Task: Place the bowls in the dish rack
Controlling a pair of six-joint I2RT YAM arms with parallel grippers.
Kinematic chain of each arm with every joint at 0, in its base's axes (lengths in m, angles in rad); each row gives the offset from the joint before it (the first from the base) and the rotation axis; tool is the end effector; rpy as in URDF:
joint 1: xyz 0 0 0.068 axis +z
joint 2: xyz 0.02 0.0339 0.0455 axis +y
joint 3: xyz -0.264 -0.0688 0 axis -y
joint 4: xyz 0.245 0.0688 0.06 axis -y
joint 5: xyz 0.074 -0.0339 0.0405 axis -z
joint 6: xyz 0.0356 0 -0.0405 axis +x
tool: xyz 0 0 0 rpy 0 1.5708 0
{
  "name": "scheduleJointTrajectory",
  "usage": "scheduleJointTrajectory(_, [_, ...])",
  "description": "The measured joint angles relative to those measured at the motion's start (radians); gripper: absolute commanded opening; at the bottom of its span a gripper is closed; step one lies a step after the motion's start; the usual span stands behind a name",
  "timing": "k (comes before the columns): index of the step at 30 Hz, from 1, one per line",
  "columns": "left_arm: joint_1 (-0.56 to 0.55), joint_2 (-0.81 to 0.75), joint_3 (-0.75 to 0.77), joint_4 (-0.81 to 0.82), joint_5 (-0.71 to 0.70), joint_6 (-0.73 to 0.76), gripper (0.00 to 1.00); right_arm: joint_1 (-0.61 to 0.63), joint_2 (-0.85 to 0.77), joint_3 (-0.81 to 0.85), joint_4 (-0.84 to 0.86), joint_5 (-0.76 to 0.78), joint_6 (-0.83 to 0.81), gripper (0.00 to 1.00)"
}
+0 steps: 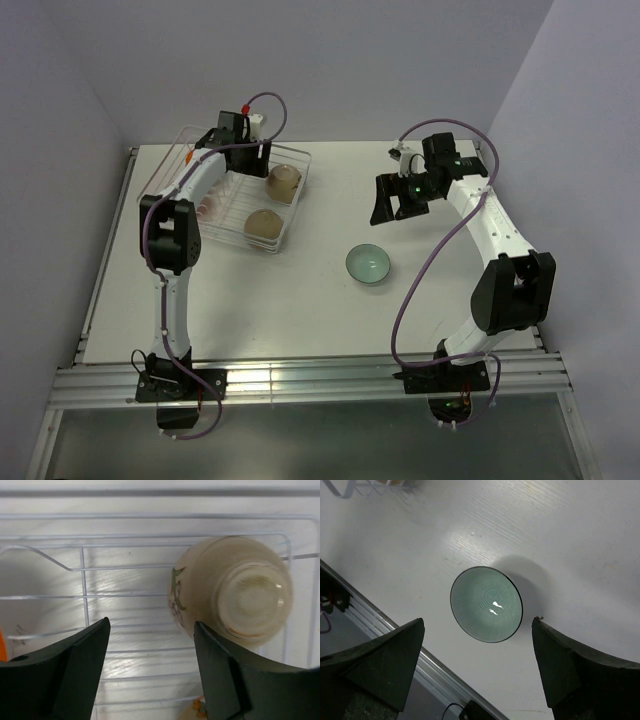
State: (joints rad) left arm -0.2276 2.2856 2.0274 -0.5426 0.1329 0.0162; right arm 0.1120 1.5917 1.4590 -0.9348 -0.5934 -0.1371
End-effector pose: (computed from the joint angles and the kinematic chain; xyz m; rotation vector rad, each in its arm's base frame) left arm 0.5068 -0.1222 0.2299 0.3527 2.3515 -0.2589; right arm 0.3220 0.0562 0.3138 -0.5122 2.4883 0.7661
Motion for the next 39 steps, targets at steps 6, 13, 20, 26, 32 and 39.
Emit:
scheduleJointTrajectory(6, [0.022,-0.192,-0.001,-0.018,0.101,-0.028,0.95,0.001,0.001,-0.064,-0.023,0.079,-0.038,0.89])
scheduleJointTrajectory(13, [0.053,-0.61,-0.215,0.01,0.307,-0.007,0.96,0.033,0.016,-0.185,-0.008,0.198,-0.048,0.77])
scheduleJointTrajectory(20, [0.043,-0.821,-0.569,0.02,0.413,0.002,0.96,0.072,0.087,-0.254,0.055,0.255,-0.055,0.64])
scheduleJointTrajectory(26, [0.044,-0.845,-0.733,0.002,0.418,-0.001,0.95,0.088,0.129,-0.311,0.104,0.28,-0.049,0.47])
scheduleJointTrajectory(32, [0.044,-0.903,-0.835,0.068,0.421,-0.075,0.93,0.105,0.145,-0.316,0.161,0.271,-0.025,0.03])
scheduleJointTrajectory(39, [0.044,-0.918,-0.849,0.153,0.512,-0.196,1.0,0.105,0.114,-0.314,0.181,0.188,-0.011,0.0])
